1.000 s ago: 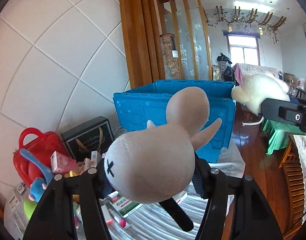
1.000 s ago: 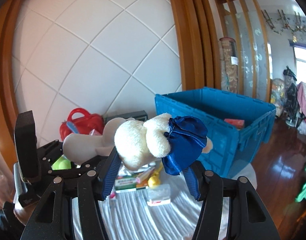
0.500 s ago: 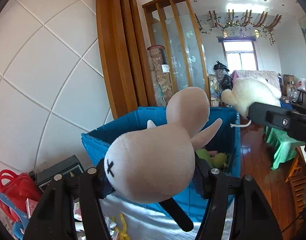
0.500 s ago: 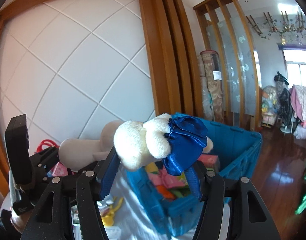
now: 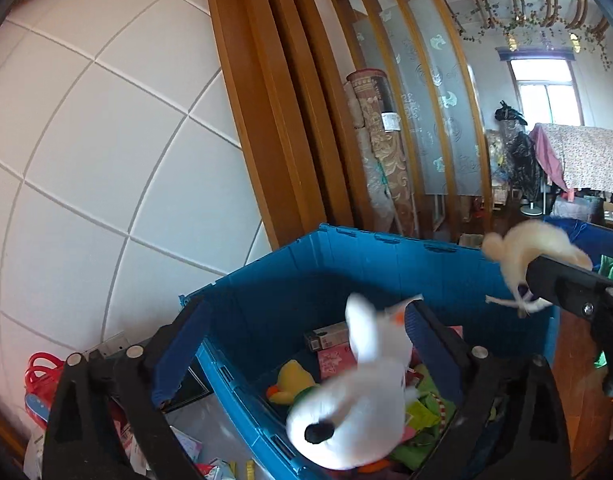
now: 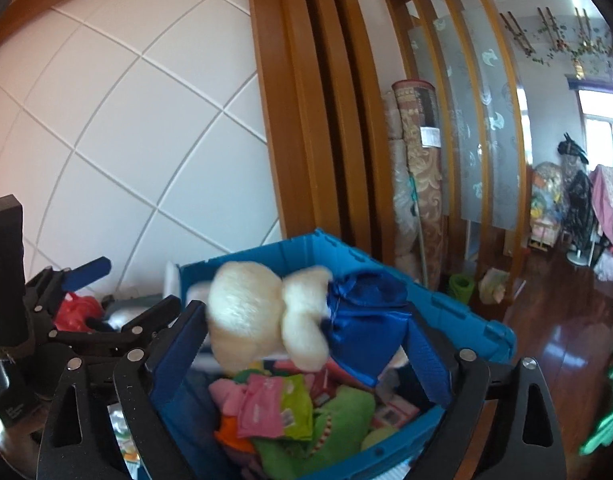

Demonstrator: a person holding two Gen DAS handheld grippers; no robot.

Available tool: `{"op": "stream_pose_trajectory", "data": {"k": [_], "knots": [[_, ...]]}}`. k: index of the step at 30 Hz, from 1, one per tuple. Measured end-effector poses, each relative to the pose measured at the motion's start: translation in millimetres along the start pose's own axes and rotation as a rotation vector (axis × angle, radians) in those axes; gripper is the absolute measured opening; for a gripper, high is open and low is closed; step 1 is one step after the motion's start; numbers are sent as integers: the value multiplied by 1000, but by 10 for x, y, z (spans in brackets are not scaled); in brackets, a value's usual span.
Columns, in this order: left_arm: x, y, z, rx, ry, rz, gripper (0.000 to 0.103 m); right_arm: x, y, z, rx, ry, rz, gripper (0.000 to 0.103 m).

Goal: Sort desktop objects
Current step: 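Carry both plush toys into the blue crate and open both tools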

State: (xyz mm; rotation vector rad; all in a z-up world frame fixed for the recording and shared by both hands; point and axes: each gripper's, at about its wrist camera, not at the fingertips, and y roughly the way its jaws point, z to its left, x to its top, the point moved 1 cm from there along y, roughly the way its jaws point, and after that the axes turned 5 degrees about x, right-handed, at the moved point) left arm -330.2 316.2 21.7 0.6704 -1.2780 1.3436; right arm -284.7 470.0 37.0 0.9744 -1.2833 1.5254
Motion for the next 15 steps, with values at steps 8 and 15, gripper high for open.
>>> {"op": "stream_pose_trajectory", "data": {"k": [8, 15], "knots": [[57, -120, -2, 46, -34, -26, 99, 65, -189, -207, 33, 51, -74, 96], [-180, -518, 250, 136, -66, -50, 99, -47, -540, 17, 73, 39, -111, 98]]}}
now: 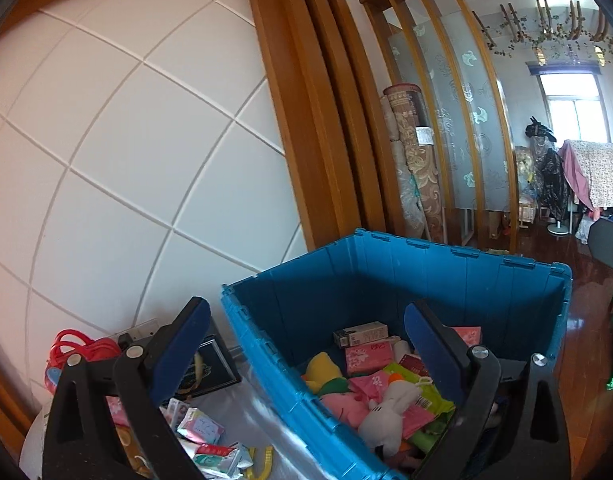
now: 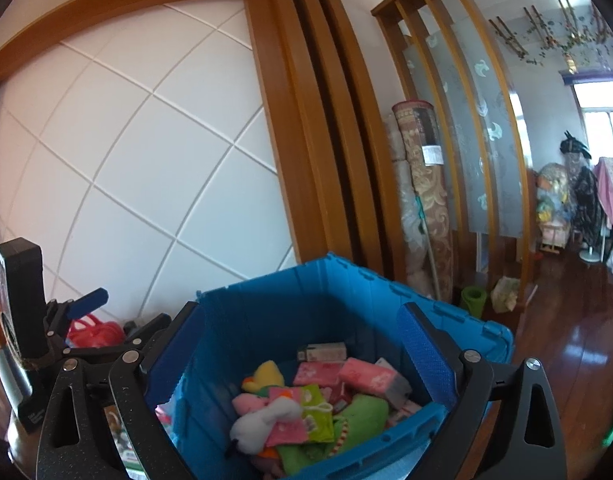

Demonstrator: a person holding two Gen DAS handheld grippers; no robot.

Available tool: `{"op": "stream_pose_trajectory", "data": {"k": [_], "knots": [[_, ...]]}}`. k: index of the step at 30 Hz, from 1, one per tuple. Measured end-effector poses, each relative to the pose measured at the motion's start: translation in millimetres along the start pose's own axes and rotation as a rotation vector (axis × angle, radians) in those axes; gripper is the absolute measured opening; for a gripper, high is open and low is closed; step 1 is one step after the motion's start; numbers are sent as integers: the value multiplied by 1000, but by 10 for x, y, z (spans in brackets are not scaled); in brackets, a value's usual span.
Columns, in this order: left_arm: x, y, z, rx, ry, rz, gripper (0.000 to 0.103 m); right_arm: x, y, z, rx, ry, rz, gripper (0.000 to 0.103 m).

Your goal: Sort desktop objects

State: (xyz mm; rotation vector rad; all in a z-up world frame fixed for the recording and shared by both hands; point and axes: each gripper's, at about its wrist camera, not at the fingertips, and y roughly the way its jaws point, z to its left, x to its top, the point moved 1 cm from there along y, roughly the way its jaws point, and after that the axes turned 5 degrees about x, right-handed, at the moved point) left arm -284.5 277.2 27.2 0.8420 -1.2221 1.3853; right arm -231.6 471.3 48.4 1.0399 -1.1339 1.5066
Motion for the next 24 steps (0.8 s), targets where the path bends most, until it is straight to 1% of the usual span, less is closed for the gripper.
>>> {"op": "stream_pose_trajectory", "data": {"k": [1, 4, 7, 8, 10, 13, 14, 17, 19, 21, 24], "knots": [[-62, -93, 97, 30, -11, -2, 101, -29, -52, 72, 9, -5, 2, 99], [-289, -411, 494, 57, -85, 4, 102, -167, -241, 389, 32, -29, 18, 99], [-511, -762, 929, 112, -152, 6, 102, -330, -420, 763, 56, -36, 31, 99], [-566, -884, 1059, 122, -158, 1, 102, -388, -483, 902, 62, -37, 35, 99], [-682, -1135, 1311, 165, -160, -4, 102, -518, -617, 1170, 78, -35, 40, 100], [-857, -1465, 1632, 186, -161, -5, 102, -740, -847, 1592, 99, -44, 43, 100], [-919, -1562, 1723, 203, -163, -3, 102, -818, -924, 1719, 107, -43, 45, 101], [-1081, -1783, 1907, 253, -127, 34, 102, -1006, -1138, 2035, 137, -54, 79, 101], [-1142, -1923, 1964, 274, -90, 36, 102, -1069, -1284, 2169, 134, -62, 89, 101], [-1178, -2090, 2017, 263, -92, 17, 102, -1092, -1419, 2246, 138, -58, 89, 101], [-1209, -2274, 2107, 230, -135, 8, 102, -1108, -1537, 2336, 138, -62, 92, 101]]}}
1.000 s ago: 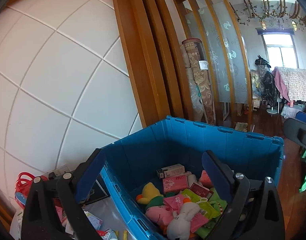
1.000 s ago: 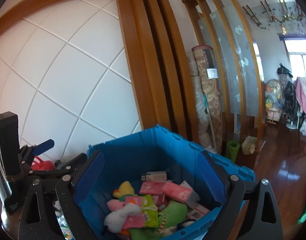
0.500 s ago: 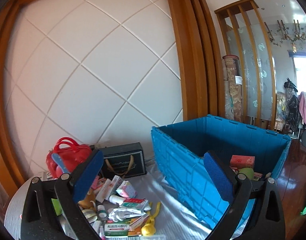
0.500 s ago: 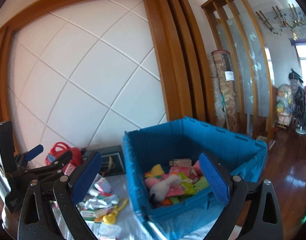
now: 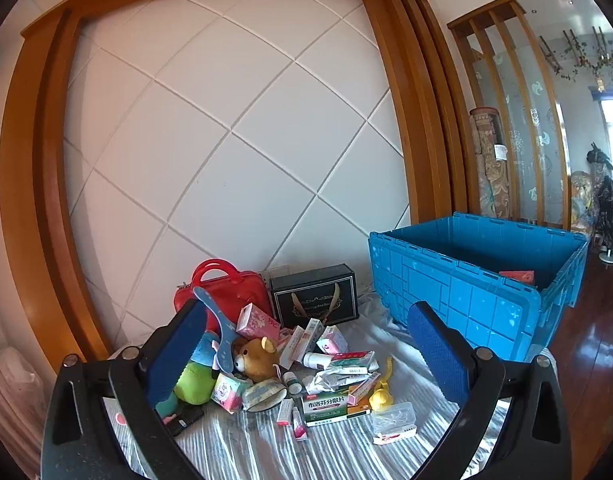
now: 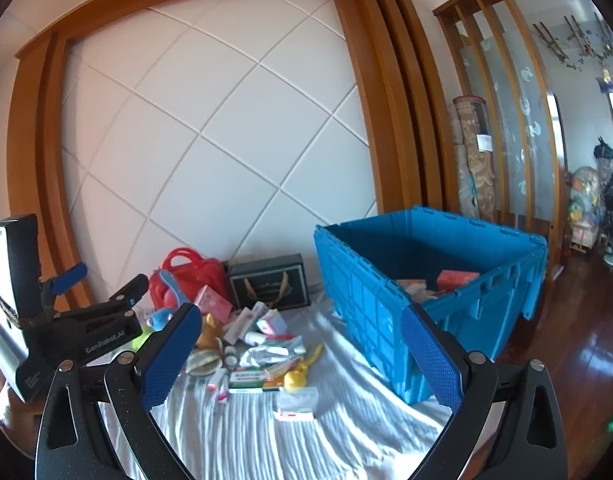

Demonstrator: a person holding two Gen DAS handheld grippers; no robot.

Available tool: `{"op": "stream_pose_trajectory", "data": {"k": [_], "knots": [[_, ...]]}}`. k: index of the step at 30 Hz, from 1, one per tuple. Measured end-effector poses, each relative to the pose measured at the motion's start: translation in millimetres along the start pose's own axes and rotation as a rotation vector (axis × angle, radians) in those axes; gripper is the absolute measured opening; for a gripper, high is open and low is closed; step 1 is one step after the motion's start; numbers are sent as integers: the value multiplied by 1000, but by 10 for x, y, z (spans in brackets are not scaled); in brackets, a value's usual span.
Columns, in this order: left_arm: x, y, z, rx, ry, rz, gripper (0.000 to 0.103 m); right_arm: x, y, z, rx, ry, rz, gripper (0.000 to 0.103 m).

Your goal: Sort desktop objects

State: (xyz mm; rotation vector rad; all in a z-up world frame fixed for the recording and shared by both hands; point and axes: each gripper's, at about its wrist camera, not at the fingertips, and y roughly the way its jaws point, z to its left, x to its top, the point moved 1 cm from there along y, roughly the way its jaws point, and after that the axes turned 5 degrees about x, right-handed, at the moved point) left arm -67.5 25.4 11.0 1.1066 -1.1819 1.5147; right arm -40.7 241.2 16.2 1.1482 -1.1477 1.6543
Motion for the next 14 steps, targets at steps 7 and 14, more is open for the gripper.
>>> {"op": "stream_pose_trajectory", "data": {"k": [7, 14], "knots": [[-44, -165, 99, -37, -52, 26, 102, 10, -165, 146, 33, -15, -4, 101], [-61, -272, 66, -47, -76, 34, 102, 27, -247, 116, 53, -13, -7, 101]]}}
